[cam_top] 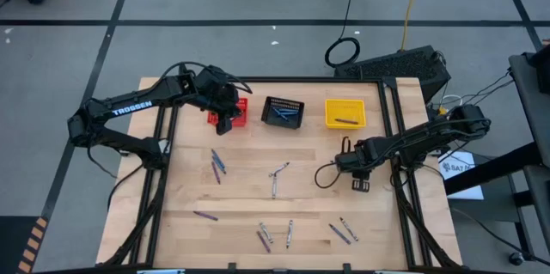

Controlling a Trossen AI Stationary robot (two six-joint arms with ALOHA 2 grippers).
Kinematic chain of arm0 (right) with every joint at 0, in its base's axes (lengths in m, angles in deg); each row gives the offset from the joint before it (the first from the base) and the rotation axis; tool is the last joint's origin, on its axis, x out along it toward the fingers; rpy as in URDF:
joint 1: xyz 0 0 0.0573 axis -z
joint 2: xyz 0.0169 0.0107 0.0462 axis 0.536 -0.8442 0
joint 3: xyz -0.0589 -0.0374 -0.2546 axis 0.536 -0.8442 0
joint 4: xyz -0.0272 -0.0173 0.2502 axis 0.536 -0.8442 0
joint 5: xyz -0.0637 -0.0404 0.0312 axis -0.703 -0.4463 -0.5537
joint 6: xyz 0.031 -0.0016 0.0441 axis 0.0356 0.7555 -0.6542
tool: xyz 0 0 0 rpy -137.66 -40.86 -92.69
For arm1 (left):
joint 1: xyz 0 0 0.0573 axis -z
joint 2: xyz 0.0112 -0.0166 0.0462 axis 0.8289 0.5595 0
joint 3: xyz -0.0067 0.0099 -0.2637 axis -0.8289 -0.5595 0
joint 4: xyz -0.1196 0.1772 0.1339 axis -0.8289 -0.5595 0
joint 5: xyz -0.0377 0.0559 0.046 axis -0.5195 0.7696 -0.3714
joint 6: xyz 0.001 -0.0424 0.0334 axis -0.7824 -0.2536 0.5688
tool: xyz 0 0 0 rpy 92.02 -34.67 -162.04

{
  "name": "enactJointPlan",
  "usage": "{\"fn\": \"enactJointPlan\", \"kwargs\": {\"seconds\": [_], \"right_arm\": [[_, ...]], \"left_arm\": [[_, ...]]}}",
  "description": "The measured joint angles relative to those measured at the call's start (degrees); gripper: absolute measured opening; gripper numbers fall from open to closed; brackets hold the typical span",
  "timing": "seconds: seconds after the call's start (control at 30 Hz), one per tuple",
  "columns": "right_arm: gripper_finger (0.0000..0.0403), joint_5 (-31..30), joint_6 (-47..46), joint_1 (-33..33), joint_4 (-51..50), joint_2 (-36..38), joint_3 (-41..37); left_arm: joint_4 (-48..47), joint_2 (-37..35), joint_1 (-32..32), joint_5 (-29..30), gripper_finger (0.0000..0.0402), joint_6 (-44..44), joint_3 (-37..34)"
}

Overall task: Sort crayons
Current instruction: Put the violet crayon into the yellow bin

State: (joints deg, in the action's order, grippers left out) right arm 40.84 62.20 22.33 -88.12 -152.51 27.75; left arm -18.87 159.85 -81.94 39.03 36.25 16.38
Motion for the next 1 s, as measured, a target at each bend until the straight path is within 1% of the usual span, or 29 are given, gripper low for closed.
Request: {"fn": "enactJointPlan", "kwargs": {"seconds": [0.13, 0.2, 0.33, 0.37, 0.63, 0.83, 1.0], "right_arm": [[0.0081, 2.30, 0.03, -0.02, 0.03, 0.00, 0.00], [0.0062, 3.36, 0.18, 0.00, 0.09, 0.00, -0.02], [0.0015, 3.63, 0.22, -0.02, 0.18, 0.00, -0.04], [0.0009, 3.64, 0.20, -0.02, 0.23, 0.02, -0.04], [0.0003, 4.03, -3.34, -0.02, 0.41, 0.03, -0.02], [0.0002, 9.09, -5.30, -0.09, 0.56, 1.40, 1.05], [0.0001, 8.01, -5.80, 0.00, 0.04, 2.52, 4.45]], "left_arm": [[-0.01, 0.00, 0.00, 0.00, 0.0061, 0.00, -0.01], [-0.01, 0.00, 0.00, 0.00, 0.0061, -0.02, -0.02], [-0.01, 0.00, 0.00, 0.00, 0.0061, -0.02, -0.02], [-0.01, 0.00, 0.00, 0.00, 0.0061, -0.05, -0.02], [-0.22, 0.00, 0.00, 0.00, 0.0061, -0.16, -0.02], [-0.93, 0.00, 0.00, 0.00, 0.0061, -0.20, -0.02], [-1.94, 0.00, 0.00, 0.00, 0.0061, -0.22, -0.02]]}}
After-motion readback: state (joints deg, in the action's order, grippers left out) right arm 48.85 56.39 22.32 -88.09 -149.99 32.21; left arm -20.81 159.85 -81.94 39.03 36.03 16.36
